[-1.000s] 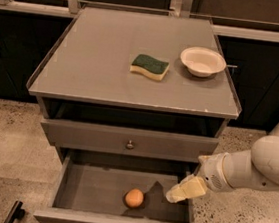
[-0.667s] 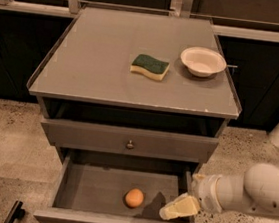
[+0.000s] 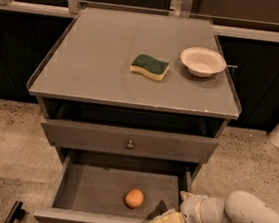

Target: Pick orange from middle drawer and place on counter

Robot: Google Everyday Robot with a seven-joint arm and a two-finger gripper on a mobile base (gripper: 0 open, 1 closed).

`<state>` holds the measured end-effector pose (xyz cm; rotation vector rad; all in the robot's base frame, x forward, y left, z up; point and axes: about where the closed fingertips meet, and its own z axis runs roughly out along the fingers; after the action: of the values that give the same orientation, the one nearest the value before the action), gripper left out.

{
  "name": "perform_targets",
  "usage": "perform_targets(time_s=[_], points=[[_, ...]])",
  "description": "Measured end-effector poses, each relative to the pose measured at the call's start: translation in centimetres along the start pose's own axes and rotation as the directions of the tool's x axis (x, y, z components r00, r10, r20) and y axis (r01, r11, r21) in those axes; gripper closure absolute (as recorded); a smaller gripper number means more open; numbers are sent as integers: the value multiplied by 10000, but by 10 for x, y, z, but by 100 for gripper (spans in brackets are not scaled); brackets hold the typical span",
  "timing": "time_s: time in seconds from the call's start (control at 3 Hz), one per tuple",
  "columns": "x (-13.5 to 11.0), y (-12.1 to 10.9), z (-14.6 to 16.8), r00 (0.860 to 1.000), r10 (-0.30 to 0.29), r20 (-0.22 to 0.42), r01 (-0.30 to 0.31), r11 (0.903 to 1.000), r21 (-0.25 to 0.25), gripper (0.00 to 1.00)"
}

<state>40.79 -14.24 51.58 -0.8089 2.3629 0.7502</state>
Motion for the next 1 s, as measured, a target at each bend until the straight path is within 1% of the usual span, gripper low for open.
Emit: perform_targets(time_s=[0.33, 0.67, 1.0], points=[[-2, 1, 19, 9989, -180, 426, 175, 9998, 110, 0], [-13, 4, 50, 9906, -704, 1175, 677, 9973, 269, 0], [-33, 1, 80, 9779, -1242, 1680, 1193, 9921, 392, 0]])
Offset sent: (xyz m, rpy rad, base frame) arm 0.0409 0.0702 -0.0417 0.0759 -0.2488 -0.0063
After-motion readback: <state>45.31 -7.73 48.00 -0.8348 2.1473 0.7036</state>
